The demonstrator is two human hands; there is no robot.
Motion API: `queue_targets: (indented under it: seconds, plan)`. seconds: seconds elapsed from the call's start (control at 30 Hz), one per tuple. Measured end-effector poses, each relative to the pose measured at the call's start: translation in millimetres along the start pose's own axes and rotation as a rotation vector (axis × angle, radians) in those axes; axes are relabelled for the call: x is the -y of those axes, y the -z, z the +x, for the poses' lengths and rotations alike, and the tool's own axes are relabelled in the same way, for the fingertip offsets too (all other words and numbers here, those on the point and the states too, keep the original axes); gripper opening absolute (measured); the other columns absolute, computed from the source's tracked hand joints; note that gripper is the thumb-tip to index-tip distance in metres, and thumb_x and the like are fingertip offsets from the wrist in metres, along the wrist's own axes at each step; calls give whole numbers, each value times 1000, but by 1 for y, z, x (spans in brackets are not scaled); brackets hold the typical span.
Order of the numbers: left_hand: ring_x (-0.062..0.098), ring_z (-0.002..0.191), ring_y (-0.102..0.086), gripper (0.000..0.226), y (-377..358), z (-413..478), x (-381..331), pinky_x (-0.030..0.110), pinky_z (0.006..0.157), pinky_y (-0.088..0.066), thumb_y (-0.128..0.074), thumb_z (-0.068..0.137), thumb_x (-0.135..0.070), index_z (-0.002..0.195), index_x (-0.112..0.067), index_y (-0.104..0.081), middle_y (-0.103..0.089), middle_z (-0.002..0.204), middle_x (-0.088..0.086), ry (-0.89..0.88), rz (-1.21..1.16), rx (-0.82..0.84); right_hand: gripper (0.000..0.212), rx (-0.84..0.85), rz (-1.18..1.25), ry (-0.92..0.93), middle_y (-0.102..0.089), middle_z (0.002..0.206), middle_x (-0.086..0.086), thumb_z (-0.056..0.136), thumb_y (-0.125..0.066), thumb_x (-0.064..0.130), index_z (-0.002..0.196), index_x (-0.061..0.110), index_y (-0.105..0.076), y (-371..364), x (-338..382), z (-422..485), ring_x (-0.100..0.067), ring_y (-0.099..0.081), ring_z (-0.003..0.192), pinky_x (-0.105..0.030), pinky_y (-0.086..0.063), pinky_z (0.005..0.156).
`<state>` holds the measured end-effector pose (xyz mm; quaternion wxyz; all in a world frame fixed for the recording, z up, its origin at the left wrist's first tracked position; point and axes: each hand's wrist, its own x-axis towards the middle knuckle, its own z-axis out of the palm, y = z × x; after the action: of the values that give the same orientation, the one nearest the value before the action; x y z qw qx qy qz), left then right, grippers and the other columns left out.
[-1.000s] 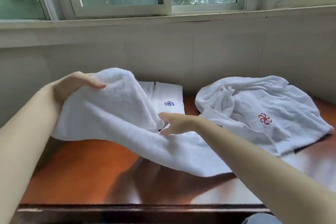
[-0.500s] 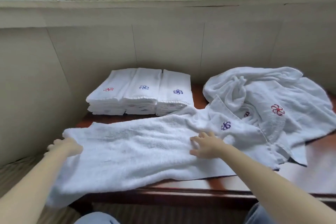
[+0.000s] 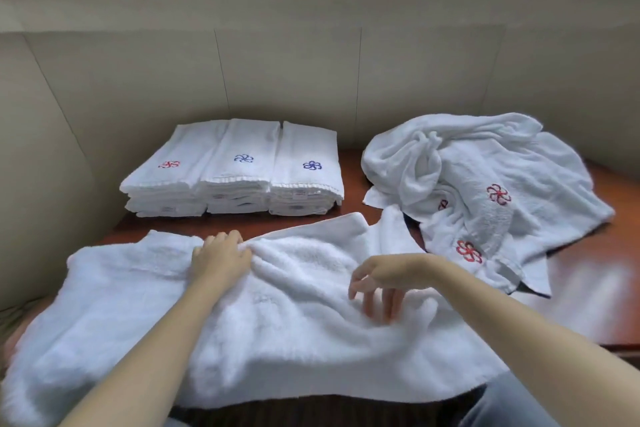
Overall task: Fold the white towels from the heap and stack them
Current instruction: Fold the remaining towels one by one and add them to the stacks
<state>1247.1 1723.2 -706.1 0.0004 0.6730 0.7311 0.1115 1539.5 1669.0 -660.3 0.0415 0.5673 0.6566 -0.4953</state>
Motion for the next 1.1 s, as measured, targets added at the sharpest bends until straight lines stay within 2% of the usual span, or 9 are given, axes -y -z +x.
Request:
queue_targets:
  seconds: [0.1, 0.17, 0.23, 0.33, 0.5, 0.63, 0.8, 0.93, 1.1]
  plan:
    - [25, 94, -56, 41, 11, 11, 2, 33, 79, -45, -32, 97, -47, 78, -21, -57, -65, 96, 2, 51, -124, 91, 19, -354, -151, 68, -68, 86, -10, 93, -42, 10, 97, 12, -61, 12, -5, 12, -18, -64, 53, -25, -52, 51]
    - [24, 102, -56, 22, 18, 20, 6, 33, 82, -46, -40, 95, -34, 103, -24, -58, -60, 115, 2, 36, -80, 176, 26, -640, -332, 125, -64, 107, -8, 92, -46, 9, 115, 14, -58, 23, -3, 30, -22, -64, 89, -31, -53, 73]
    - [24, 118, -48, 42, 23, 27, 10, 34, 94, -43, -46, 89, -22, 131, -29, -46, -45, 132, 4, -2, 6, 381, 54, -688, -477, 149, -49, 131, -9, 88, -51, 6, 139, 18, -39, 34, 3, 45, -26, -49, 118, -38, -45, 93]
    - [24, 111, -44, 41, 33, 35, 11, 31, 89, -42, -42, 80, -11, 116, -29, -54, -46, 120, 4, -45, 88, 587, 84, -583, -678, 95, -33, 148, -5, 81, -61, 8, 150, 24, -15, 51, 14, 60, -25, -28, 137, -44, -31, 107]
    - [15, 59, -34, 26, 42, 32, 18, 19, 51, -27, -37, 72, 3, 62, -16, -52, -43, 61, -2, -79, -74, 842, 40, -334, -674, 17, -48, 100, 0, 83, -70, 19, 118, 11, -52, 69, 13, 60, -19, -47, 94, -27, -36, 65]
    - [12, 72, -44, 48, 52, 28, 25, 21, 61, -29, -46, 63, 5, 101, -15, -68, -55, 82, 2, -85, -329, 1060, 13, -433, -608, 40, -52, 87, -4, 83, -63, 22, 80, 10, -58, 74, 3, 43, -22, -48, 82, -29, -37, 61]
    - [22, 92, -40, 47, 54, 23, 22, 32, 74, -32, -63, 68, -1, 114, 1, -58, -49, 101, 10, -166, -463, 1252, 20, -947, -299, 332, -54, 76, -14, 79, -58, 8, 69, -9, -58, 84, 14, 19, -26, -48, 73, -35, -43, 64]
    - [24, 95, -65, 30, 68, 23, 11, 30, 81, -49, -72, 68, -6, 97, -6, -68, -70, 101, 11, -212, -456, 1080, 42, -1040, -254, 493, -28, 53, 3, 84, -57, 10, 56, 16, -26, 102, 42, -4, -18, -29, 59, -29, -16, 52]
    - [10, 53, -53, 17, 99, 27, 30, 19, 47, -38, -81, 71, -19, 66, -15, -65, -58, 61, -1, -65, -700, 395, 29, -733, -443, 148, -46, 67, 11, 85, -64, 41, 67, 22, -50, 143, 43, -45, -8, -43, 64, -25, -27, 56]
